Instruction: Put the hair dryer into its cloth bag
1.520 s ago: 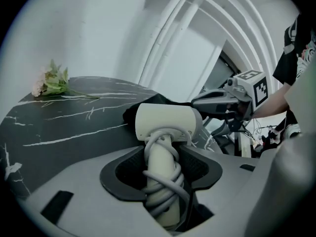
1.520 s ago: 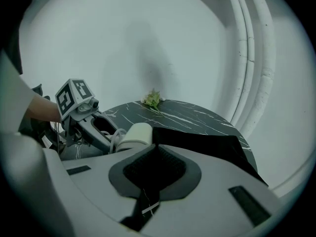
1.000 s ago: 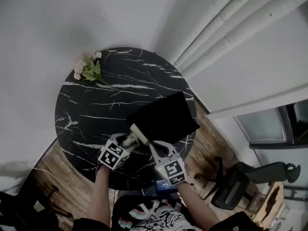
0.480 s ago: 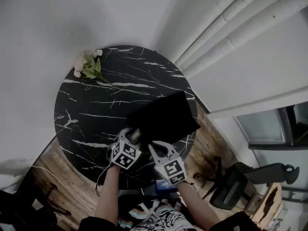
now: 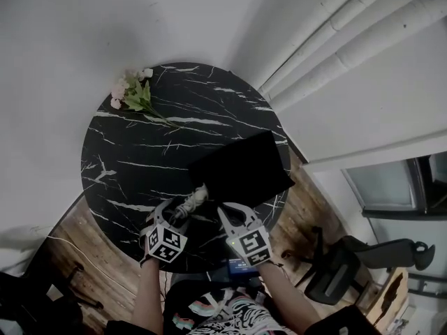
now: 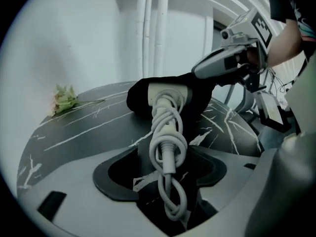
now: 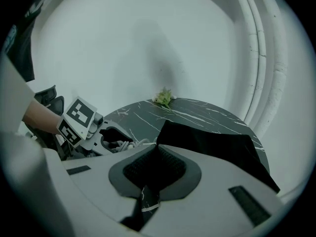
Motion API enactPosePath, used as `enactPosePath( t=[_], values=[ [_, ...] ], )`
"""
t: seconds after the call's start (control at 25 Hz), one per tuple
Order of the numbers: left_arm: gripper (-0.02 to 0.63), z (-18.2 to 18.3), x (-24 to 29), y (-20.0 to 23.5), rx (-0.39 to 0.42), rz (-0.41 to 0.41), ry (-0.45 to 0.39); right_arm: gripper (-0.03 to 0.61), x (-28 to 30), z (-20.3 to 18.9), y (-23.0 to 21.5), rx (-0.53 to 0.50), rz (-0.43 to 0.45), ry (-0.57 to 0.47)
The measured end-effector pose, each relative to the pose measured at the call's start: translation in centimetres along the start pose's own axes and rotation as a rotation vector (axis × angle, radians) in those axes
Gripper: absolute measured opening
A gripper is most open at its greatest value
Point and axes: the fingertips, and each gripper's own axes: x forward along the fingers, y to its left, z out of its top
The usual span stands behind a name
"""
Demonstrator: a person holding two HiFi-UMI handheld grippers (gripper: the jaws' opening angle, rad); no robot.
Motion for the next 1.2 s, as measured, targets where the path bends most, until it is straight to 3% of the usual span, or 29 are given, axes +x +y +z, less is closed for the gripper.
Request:
enactPosePath(
  t=[0.08,0.16,0.24,0.44,0.72,1.2],
  values=[
    [0.304,0.0,0.1,-0.3,-0.002,-0.005,-0.006,0.026,0.2,-0.1,0.2,-0.002,0.005,0.006],
    [0.222,0.3,0.2,-0.7,0.017,-0.023,0.007,0.026,0.3,-0.1,0.2,-0.005,0.007,0.008],
    [0.206,1.0,0.1,-0.7,0.008,-0.032,-0.006,0.026,0.4,-0.2,0.2,-0.007,0.008,0.013],
    [0.198,4.8,-0.4,-0.7,0.038,-0.077,-0.103,0.026,0.6,-0.5,-0.1,-0.006,0.005,0.025],
    [0.198,7.3,1.4,-1.4,0.126,-0.144,-0.114,0.026,0.3,-0.7,-0.1,-0.017,0.006,0.029],
    [0.198,10.7,4.4,-3.0,0.109,-0.176,-0.165,0.026,-0.6,-0.3,0.4,-0.016,0.081,-0.015]
  ],
)
